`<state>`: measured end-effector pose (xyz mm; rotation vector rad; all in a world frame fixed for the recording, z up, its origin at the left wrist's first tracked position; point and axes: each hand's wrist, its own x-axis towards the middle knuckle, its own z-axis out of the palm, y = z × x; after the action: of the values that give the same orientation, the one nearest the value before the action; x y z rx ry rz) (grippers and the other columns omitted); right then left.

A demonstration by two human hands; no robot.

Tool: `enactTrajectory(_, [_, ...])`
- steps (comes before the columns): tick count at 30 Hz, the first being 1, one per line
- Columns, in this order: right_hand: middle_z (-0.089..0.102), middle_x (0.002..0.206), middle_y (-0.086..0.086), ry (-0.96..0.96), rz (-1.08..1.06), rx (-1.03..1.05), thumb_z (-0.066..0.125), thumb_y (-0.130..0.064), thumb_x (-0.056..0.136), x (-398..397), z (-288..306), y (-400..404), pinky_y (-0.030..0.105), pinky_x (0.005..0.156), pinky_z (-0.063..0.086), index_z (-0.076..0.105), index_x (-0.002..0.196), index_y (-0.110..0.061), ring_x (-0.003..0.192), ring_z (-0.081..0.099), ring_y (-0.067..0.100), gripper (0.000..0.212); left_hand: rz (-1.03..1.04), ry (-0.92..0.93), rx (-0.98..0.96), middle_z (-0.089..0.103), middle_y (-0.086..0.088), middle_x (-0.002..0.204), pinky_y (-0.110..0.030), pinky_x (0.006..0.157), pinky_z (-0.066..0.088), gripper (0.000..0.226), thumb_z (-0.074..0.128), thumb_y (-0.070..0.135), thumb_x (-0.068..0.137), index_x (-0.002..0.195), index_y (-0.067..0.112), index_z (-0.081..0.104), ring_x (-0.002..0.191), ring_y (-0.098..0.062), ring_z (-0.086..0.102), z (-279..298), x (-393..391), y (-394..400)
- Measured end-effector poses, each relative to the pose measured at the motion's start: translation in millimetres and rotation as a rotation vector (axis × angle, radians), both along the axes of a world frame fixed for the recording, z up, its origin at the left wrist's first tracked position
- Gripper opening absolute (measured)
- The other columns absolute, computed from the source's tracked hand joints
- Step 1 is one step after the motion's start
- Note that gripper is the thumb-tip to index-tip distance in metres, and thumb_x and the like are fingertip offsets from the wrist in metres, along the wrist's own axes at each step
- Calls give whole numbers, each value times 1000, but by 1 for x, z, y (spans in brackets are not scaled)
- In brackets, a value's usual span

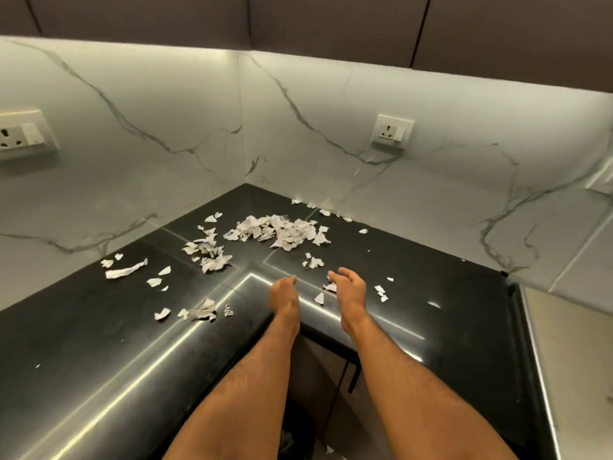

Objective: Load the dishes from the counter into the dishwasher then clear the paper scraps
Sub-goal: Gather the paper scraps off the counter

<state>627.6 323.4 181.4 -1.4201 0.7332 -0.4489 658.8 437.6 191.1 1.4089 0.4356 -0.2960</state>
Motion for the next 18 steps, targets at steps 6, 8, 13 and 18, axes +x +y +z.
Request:
enactTrajectory(6, [61, 136, 10, 42, -104, -86, 74, -18, 90, 8, -5, -60, 31, 101, 46, 57, 140, -6, 125, 57, 23, 54, -100, -123, 33, 67, -6, 112, -30, 88, 44, 27, 60, 14, 96, 118, 2, 68, 101, -22, 58, -11, 33, -49])
enactTrajectory(8, [59, 141, 12, 71, -134, -122, 77, -23, 87, 19, -12, -82, 36, 108, 45, 56, 141, -10, 130, 55, 24, 59, -135, -139, 38, 68, -7, 110, -28, 81, 45, 25, 60, 15, 95, 116, 4, 68, 92, -19, 60, -23, 46, -71])
enactTrajectory(13, [48, 148, 10, 229, -173, -397, 74, -33, 89, 37, -35, -127, 39, 114, 34, 50, 147, -12, 140, 38, 28, 66, -279, -211, 283, 61, -13, 134, -35, 104, 42, 47, 63, 24, 94, 136, 6, 57, 124, -29, 55, -48, 71, -113])
enactTrajectory(18, [29, 160, 19, 548, -111, -776, 57, -55, 95, 56, -82, -160, 47, 121, 22, 34, 155, -12, 147, 21, 36, 76, -552, -519, 740, 22, -12, 164, -40, 125, 16, 79, 59, 39, 95, 157, 6, 24, 153, -26, 16, -92, 89, -131])
